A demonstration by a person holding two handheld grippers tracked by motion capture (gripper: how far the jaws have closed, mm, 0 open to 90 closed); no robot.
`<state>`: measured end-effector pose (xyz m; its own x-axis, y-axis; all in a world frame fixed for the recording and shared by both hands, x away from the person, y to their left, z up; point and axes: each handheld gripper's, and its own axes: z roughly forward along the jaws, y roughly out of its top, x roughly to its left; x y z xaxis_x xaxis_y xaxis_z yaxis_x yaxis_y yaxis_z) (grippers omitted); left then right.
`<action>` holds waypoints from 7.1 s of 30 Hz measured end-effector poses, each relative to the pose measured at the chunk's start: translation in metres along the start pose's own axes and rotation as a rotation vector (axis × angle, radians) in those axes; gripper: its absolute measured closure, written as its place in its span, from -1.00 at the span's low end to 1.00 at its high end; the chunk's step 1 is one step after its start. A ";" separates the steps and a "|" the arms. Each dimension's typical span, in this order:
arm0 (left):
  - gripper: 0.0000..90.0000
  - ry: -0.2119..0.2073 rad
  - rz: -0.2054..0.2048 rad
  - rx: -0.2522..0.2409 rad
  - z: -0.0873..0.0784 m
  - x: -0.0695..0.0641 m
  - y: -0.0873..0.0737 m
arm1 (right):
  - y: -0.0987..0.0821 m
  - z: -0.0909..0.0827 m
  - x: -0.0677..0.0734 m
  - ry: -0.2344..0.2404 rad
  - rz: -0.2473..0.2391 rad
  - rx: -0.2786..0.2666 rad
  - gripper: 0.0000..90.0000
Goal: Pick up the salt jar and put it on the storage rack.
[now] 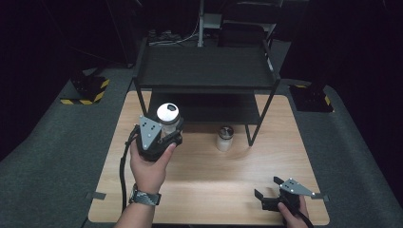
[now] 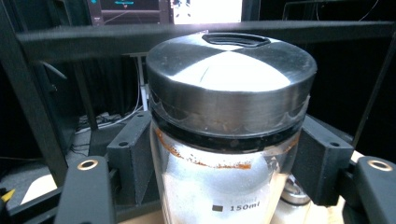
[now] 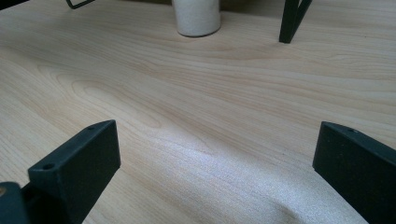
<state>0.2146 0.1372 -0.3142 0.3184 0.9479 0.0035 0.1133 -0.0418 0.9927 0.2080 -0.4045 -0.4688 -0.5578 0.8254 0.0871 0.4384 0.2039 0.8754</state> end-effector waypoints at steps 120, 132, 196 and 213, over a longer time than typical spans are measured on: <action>-0.99 0.070 -0.045 -0.153 0.091 0.016 0.085 | -0.007 -0.006 -0.005 -0.012 0.020 -0.031 -0.99; -0.99 0.040 -0.031 -0.172 0.064 0.030 0.061 | -0.006 -0.006 -0.005 -0.013 0.019 -0.027 -0.99; -0.99 -0.076 -0.029 -0.033 -0.044 0.046 -0.164 | -0.005 -0.005 -0.002 -0.019 0.007 -0.022 -0.99; -0.99 -0.057 -0.043 0.095 -0.044 0.051 -0.188 | -0.006 -0.005 -0.003 -0.018 0.006 -0.026 -0.99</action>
<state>0.1681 0.2069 -0.4956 0.3639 0.9302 -0.0484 0.2160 -0.0338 0.9758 0.2033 -0.4108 -0.4716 -0.5427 0.8357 0.0837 0.4230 0.1859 0.8868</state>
